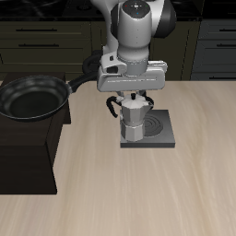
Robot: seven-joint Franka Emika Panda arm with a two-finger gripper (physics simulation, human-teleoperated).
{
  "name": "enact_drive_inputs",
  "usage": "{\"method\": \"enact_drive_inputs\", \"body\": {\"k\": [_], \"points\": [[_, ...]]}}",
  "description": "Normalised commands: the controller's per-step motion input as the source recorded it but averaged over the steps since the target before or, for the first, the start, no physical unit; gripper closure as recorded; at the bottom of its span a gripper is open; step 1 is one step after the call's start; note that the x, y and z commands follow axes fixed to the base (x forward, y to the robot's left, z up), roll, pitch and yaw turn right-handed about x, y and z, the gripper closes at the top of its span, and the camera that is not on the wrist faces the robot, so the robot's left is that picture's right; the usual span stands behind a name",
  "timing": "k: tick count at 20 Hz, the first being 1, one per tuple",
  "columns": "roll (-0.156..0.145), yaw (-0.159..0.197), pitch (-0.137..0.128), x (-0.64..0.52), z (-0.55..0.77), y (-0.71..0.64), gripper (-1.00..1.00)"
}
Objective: Place the moka pot on the stove and turn on the stove
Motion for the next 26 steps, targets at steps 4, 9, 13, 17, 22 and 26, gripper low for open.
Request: {"method": "enact_drive_inputs", "body": {"k": [4, 9, 13, 17, 22, 26], "points": [[0.000, -0.006, -0.002, -0.13, -0.03, -0.01, 1.00], [0.017, -0.015, 0.001, -0.17, -0.02, -0.01, 1.00], [0.034, -0.004, 0.009, -0.15, -0.02, 0.07, 1.00], [0.036, -0.003, -0.016, -0.20, 0.00, 0.11, 1.00], [0.007, -0.002, -0.008, -0.11, 0.01, 0.02, 1.00], [0.020, -0.001, -0.008, -0.09, 0.01, 0.04, 1.00]]}}
